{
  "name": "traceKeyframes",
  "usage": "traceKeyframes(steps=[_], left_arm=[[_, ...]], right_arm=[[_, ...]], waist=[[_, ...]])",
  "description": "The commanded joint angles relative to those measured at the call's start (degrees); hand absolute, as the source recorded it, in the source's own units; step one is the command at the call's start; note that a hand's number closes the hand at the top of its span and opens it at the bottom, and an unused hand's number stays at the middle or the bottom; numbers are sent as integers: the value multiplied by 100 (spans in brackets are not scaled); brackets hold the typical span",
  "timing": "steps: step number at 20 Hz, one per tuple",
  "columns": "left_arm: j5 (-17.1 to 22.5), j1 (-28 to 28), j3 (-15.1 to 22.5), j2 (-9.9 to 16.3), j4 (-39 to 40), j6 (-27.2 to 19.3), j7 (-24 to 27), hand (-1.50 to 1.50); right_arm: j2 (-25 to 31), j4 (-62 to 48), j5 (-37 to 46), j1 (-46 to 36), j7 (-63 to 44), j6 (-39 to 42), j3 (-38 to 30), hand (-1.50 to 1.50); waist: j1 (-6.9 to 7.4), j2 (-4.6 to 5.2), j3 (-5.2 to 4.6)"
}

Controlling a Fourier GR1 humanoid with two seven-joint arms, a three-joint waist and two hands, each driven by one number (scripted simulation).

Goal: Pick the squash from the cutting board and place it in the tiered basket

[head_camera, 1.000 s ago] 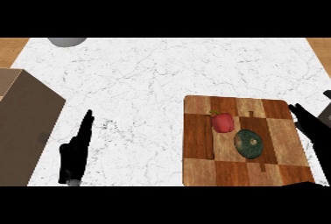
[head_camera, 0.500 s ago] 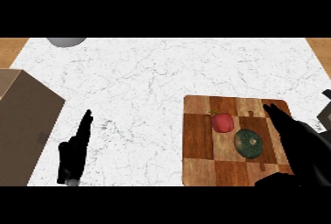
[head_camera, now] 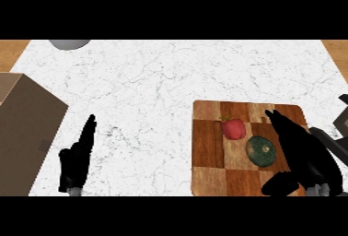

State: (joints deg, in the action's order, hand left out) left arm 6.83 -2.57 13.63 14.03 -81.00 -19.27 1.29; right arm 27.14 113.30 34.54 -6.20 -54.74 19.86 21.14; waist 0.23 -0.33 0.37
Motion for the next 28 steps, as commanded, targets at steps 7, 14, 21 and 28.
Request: traceKeyframes(steps=[7, 14, 21, 28], left_arm=[[-125, -545, 19, -80, -232, 105, -168, 0], [-501, -441, 203, -369, -204, -124, -275, 0], [-248, -113, -365, -142, -26, 295, -334, 0], [-376, -277, -382, -316, 74, 309, -172, 0]], right_arm=[[-221, -126, 173, 237, -233, 461, -84, -150], [-615, -1060, 250, -313, -131, 647, -143, -150], [-686, -1265, 311, 81, 313, 620, -442, -150], [-818, -1449, 462, 28, 562, 734, -538, 150]], waist=[[-12, 24, -37], [22, 34, -35], [-22, 32, -36], [-14, 30, -37]])
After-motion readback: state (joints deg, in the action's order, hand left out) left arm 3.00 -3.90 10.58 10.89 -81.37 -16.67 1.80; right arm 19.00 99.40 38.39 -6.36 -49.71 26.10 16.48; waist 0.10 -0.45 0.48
